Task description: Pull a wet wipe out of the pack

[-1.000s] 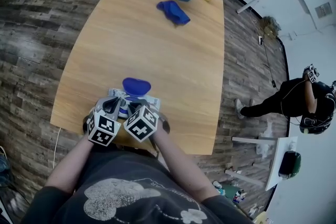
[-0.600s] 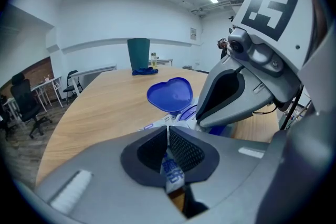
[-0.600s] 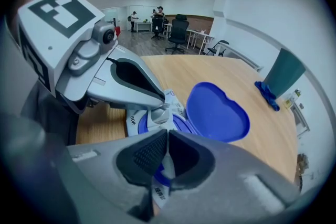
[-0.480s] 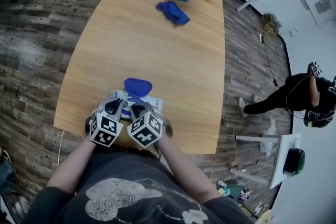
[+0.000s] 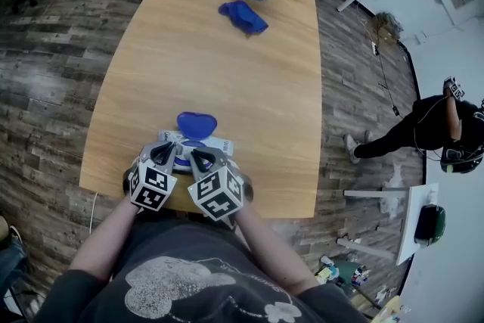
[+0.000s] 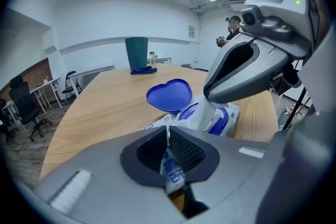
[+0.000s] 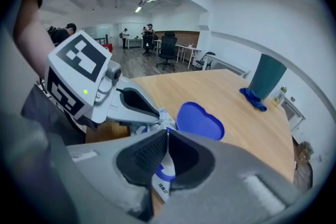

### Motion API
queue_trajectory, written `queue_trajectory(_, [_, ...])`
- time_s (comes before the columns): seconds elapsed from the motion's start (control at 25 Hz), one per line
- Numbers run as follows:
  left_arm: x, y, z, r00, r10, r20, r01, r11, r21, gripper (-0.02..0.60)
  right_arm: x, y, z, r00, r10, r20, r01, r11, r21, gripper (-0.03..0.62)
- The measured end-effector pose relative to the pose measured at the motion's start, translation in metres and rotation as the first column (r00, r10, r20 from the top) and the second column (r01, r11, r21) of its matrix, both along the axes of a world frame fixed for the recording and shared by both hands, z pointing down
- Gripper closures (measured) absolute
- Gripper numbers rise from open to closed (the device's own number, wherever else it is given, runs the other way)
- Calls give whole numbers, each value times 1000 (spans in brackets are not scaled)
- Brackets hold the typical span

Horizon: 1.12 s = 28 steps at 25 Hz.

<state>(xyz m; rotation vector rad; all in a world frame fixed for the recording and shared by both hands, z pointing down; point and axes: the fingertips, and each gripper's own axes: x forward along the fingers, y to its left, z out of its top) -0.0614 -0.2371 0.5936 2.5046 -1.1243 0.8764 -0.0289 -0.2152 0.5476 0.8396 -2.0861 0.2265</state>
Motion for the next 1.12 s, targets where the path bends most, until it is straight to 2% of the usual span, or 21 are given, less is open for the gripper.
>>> queue_trajectory(0.32, [-1,-2,2,1000,-4,-9,4,1000,-22,544,25,-7,-34,989,117,91,-123,990,70,589])
queue_trajectory(0.56, [-3,-9,-3,1000,-1,-25,1,1000,-9,526,42,-17,-62,972,181,151,-208,961,182,589])
queue_trajectory(0.84, [-4,-5,-3,999,22,-41,-22,1000,-3,517,63,-13,-55,945,283,166,-309,938,156,589])
queue_trajectory(0.96, [-7,-7,-13,999,37,-40,-35,998,47,476,68,-8,-51,932,323,166,-347,926,145,589])
queue_trajectory(1.12, [-8,-7,-29,995,48,-93,-39,995,94,411,75,-4,-51,912,375,166,-400,904,150,589])
